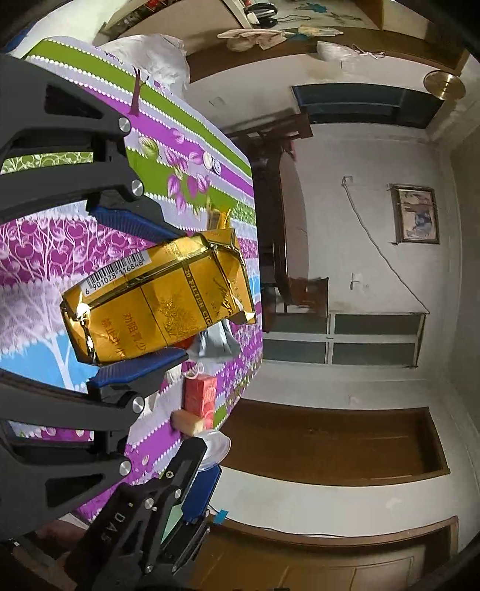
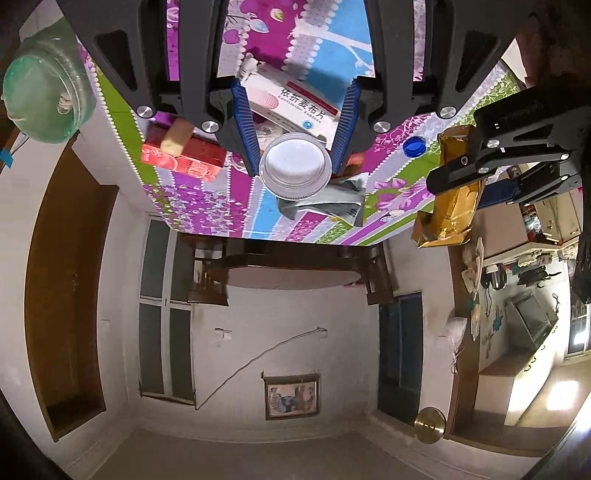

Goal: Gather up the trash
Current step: 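Lift the pack and lid and carry them over the green bin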

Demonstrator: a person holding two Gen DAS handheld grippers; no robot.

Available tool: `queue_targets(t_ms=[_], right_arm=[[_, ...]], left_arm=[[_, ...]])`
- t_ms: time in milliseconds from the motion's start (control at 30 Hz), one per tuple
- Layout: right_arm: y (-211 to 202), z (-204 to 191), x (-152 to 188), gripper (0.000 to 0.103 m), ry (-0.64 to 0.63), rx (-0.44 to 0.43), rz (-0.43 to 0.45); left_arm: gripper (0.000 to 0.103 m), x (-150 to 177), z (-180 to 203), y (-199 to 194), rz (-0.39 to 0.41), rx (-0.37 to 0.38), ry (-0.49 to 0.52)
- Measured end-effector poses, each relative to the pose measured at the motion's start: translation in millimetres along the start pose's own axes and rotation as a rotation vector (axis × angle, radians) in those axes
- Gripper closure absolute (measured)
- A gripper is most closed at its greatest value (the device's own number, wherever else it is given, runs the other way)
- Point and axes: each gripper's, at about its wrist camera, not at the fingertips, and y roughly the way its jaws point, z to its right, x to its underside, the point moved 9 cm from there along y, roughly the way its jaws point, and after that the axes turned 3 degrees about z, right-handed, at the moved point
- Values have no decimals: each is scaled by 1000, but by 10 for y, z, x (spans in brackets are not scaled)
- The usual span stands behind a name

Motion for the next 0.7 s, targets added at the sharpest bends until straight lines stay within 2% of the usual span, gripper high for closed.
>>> queue_targets(t_ms=[200, 367, 700], right_arm=[[-87, 254, -115, 62, 6, 33, 8], [-182, 721, -191, 62, 18, 106, 7], [-534, 2201, -221, 62, 62, 318, -5]], left_arm=[[48, -127, 236, 113, 10, 52, 10], [48, -269, 614, 300, 15, 121, 24], [47, -606, 1772, 684, 33, 303, 83]])
